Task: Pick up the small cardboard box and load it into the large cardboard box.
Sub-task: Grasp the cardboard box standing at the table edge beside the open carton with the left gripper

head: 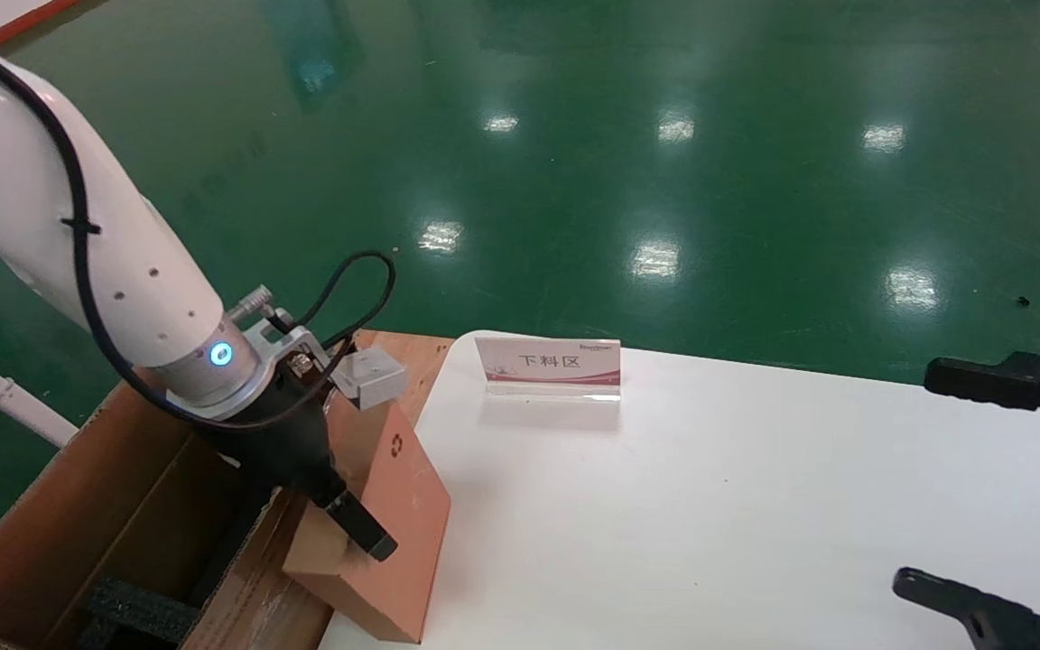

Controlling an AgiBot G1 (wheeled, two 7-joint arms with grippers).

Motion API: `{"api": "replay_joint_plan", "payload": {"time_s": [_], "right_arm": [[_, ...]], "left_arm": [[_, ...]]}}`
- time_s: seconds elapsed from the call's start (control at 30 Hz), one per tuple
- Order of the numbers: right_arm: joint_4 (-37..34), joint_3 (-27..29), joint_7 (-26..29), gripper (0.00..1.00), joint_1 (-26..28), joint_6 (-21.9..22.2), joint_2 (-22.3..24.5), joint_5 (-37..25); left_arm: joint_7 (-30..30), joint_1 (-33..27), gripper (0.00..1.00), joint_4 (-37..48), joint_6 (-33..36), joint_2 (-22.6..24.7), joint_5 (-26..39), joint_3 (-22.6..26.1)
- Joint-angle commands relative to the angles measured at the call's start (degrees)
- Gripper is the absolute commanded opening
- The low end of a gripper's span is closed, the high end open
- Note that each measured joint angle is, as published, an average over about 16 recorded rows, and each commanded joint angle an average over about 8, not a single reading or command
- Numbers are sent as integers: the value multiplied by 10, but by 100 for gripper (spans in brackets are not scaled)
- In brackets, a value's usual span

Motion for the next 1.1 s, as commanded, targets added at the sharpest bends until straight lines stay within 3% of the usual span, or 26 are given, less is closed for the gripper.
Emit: {"api": "replay_joint_plan", "payload": {"time_s": [0.03,0.17,0.2,0.23,0.43,0.47,0.5,0.53,1.1], "right_arm": [[0,0,0,100,0,0,0,0],[0,0,0,100,0,0,0,0],[0,0,0,100,0,0,0,0],[0,0,0,100,0,0,0,0],[0,0,0,28,0,0,0,0],[0,0,0,16,0,0,0,0],[0,0,0,3,0,0,0,0],[0,0,0,0,0,0,0,0],[0,0,0,0,0,0,0,0]], "left_arm": [[4,9,100,6,-7,1,3,3],[15,11,100,13,-8,1,1,2],[16,11,96,14,-8,1,0,1],[17,11,84,14,-9,1,0,1],[16,11,9,15,-9,1,0,1],[15,11,0,14,-9,1,0,1],[15,11,0,14,-9,1,0,1],[15,11,0,14,-9,1,0,1],[11,11,0,12,-9,2,2,2]]}}
